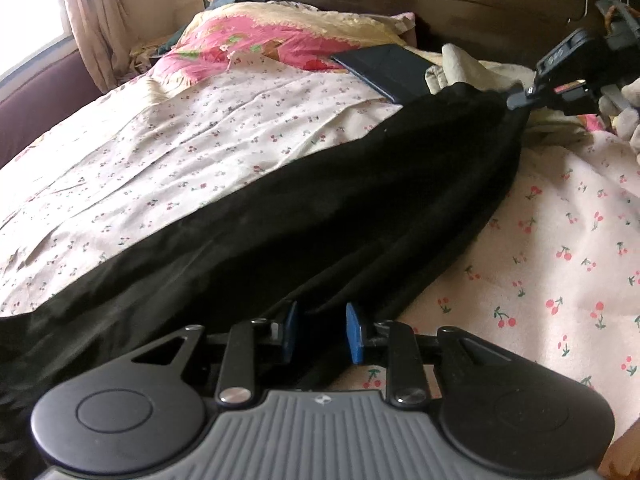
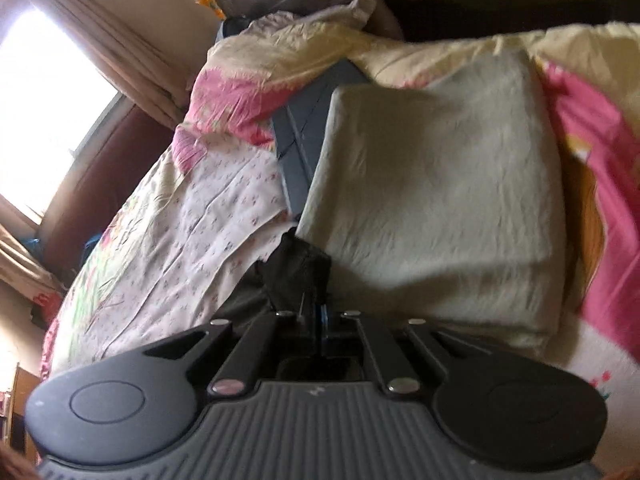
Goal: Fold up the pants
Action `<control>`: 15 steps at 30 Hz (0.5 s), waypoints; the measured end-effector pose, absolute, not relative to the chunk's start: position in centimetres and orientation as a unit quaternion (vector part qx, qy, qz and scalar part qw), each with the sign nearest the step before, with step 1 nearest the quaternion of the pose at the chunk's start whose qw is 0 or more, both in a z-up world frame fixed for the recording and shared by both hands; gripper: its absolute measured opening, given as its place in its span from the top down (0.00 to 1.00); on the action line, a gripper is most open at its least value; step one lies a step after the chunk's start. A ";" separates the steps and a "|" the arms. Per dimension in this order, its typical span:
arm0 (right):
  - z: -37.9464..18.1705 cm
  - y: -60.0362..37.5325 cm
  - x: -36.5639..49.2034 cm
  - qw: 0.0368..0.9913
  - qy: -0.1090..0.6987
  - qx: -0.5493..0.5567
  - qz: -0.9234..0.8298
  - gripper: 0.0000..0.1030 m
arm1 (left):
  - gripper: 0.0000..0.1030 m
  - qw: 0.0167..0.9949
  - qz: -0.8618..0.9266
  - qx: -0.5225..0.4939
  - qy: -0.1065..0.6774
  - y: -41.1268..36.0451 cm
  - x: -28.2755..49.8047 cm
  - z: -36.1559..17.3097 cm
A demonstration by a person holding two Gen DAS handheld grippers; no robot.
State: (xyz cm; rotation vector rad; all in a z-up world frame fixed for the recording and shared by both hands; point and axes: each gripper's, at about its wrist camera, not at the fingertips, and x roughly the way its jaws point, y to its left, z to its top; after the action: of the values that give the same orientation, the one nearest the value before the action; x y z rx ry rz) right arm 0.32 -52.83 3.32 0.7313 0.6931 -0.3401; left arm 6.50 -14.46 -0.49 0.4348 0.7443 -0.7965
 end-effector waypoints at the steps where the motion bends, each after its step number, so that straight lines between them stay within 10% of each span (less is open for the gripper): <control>1: 2.5 -52.8 0.6 0.858 0.346 0.341 -0.169 0.98 | 0.61 0.831 -0.375 0.209 0.353 -14.6 6.4 -0.7; 15: 7.4 -44.1 -1.3 0.914 0.358 0.159 -0.105 0.83 | 0.60 0.853 -0.352 0.188 0.335 -9.4 5.6 1.5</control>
State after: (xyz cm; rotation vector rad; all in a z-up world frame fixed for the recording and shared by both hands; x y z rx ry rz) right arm -1.26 -44.15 7.40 0.3265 0.7368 -0.2155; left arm 5.59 -9.43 1.53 0.3946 0.7056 -0.7406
